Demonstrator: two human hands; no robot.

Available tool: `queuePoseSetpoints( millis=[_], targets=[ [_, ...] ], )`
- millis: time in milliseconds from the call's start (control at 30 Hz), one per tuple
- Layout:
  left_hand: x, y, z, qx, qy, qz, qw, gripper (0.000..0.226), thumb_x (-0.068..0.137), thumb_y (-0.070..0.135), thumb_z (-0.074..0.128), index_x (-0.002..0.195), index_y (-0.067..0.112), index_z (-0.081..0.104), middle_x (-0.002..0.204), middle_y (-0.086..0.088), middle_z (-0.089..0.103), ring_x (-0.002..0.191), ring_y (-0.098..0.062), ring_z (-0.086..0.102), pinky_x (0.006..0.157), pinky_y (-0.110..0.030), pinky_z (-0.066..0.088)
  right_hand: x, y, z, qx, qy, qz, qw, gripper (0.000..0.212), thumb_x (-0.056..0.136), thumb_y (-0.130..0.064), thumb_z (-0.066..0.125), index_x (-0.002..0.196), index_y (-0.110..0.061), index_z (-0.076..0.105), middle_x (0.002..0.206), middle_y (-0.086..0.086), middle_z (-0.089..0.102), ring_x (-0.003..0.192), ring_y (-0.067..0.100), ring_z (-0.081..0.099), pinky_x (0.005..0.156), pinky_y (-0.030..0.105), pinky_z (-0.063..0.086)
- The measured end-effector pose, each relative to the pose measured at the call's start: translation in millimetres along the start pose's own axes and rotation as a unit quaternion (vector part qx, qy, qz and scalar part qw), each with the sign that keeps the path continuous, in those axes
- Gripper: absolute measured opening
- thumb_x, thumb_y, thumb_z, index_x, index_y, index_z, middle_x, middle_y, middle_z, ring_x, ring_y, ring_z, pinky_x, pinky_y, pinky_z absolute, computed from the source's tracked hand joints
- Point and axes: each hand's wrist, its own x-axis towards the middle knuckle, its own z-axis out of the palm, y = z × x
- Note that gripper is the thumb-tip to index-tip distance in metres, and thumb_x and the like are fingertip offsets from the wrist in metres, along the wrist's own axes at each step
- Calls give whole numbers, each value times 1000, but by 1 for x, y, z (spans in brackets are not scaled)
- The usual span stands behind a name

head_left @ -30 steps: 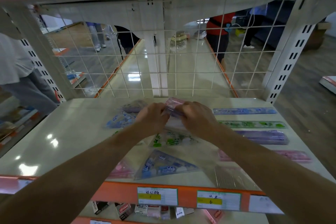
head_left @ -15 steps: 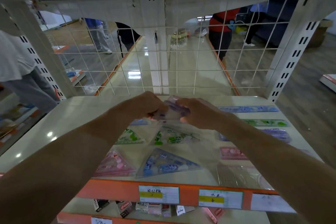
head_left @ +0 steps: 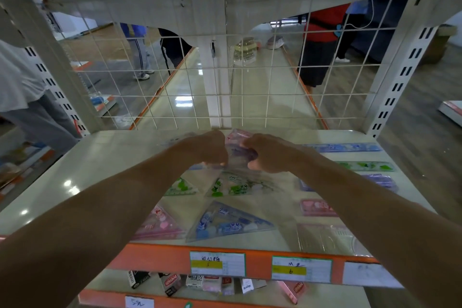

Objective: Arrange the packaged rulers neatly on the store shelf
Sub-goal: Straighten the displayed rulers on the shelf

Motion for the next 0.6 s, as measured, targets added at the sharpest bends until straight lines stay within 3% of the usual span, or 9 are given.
queuePoseSetpoints(
  millis=[133, 233, 300, 333, 367, 433, 533, 600],
  targets=[
    [1, 1, 1, 40, 7, 10, 999, 24, 80, 14, 64, 64, 13, 46, 64, -2, 48, 55, -12, 44, 49, -23, 31, -1, -1, 2, -6, -3, -6, 1000, 32, 89, -5, 54, 119, -15, 55, 93, -10, 37, 85, 10, 40, 55, 7, 25],
    [0, 2, 2, 74, 9, 27, 997, 23, 85, 16, 61, 69, 14, 45, 68, 1, 45, 57, -8, 42, 48, -19, 29, -2, 0, -1, -33, -17, 7, 999, 29, 90, -10, 56, 118, -9, 57, 109, -2, 50, 86, 12, 43, 63, 19, 34],
    [-2, 2, 2, 100, 8, 35, 994, 14, 89, 19, 59, 80, 9, 53, 76, 1, 46, 63, -11, 45, 47, -17, 27, -1, 2, -2, -46, -38, 25, 998, 30, 89, -13, 58, 120, -9, 57, 114, -3, 51, 88, 13, 45, 71, 22, 37],
    [-5, 3, 2, 109, 7, 38, 993, 16, 89, 20, 60, 95, 5, 58, 84, -1, 48, 70, -13, 47, 47, -15, 26, 0, 3, -2, -47, -43, 35, 997, 31, 89, -14, 59, 120, -10, 58, 114, -1, 54, 87, 15, 48, 72, 23, 38],
    [-6, 3, 2, 117, 5, 36, 993, 28, 89, 21, 60, 111, 4, 58, 91, -2, 48, 73, -14, 47, 46, -14, 27, 1, 3, -1, -48, -45, 45, 997, 30, 88, -15, 61, 117, -10, 59, 112, 3, 57, 86, 16, 50, 71, 24, 40],
    [-10, 5, 2, 124, 3, 27, 992, 39, 89, 21, 60, 124, 5, 56, 95, -2, 49, 63, -11, 44, 45, -14, 27, 3, 3, 0, -56, -45, 52, 996, 26, 87, -15, 62, 112, -10, 62, 107, 5, 61, 82, 18, 52, 68, 24, 40],
    [-14, 10, 3, 143, 15, 18, 989, 39, 90, 25, 60, 126, 8, 56, 86, -1, 51, 60, -10, 44, 44, -14, 29, 0, -1, -3, -64, -39, 32, 997, 32, 89, -10, 58, 121, -13, 59, 107, -10, 45, 91, 20, 52, 56, 14, 32],
    [-15, 11, 2, 147, 20, 20, 989, 39, 91, 26, 58, 126, 9, 55, 93, -3, 54, 63, -11, 46, 44, -14, 29, -2, -5, -6, -74, -35, 22, 996, 39, 91, -8, 55, 129, -15, 54, 106, -2, 45, 107, 25, 53, 53, 10, 26]
  ],
)
